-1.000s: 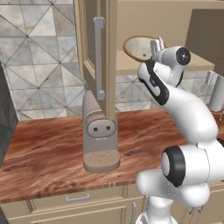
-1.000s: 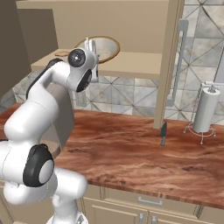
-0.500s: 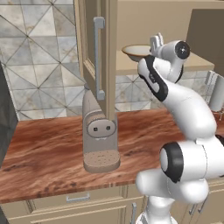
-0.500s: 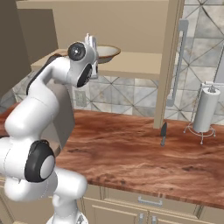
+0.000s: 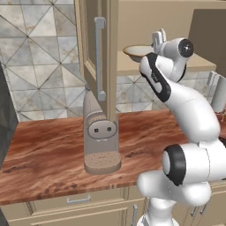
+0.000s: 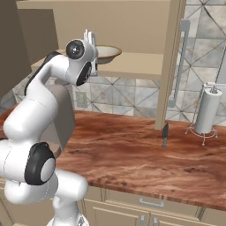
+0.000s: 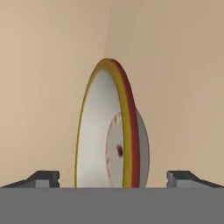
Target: Pick the mug and place it in the sink. Pick the bowl and place it in the open cabinet and then close the cabinet.
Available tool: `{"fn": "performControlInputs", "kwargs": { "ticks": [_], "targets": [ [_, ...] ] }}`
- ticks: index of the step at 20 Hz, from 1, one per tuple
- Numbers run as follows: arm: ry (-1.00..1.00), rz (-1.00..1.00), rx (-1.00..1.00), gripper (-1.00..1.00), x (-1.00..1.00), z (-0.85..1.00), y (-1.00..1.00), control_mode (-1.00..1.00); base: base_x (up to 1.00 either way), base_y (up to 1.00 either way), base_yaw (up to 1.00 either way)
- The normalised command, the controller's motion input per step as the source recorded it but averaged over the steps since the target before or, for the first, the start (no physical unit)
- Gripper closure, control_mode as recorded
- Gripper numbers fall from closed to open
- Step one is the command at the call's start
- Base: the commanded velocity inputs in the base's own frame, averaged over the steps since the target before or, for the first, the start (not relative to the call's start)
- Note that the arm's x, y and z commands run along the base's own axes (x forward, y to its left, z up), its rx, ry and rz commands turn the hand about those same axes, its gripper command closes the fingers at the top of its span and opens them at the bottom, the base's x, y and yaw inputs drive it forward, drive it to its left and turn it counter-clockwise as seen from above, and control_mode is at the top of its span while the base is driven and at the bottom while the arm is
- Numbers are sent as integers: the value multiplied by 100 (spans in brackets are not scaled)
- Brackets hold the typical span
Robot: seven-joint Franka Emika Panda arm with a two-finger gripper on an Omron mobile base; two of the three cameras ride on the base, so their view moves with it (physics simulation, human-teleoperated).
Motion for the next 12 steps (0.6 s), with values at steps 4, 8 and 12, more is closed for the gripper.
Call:
{"fn": "performControlInputs", "kwargs": {
  "ticks": [4, 8, 12],
  "targets": [
    [-12, 4, 0, -100, -54, 8, -14, -100, 0, 0, 0],
    [-3, 7, 0, -100, -45, 69, -2, -100, 0, 0, 0],
    [2, 3, 0, -100, -52, 56, 0, -100, 0, 0, 0]
  ]
}}
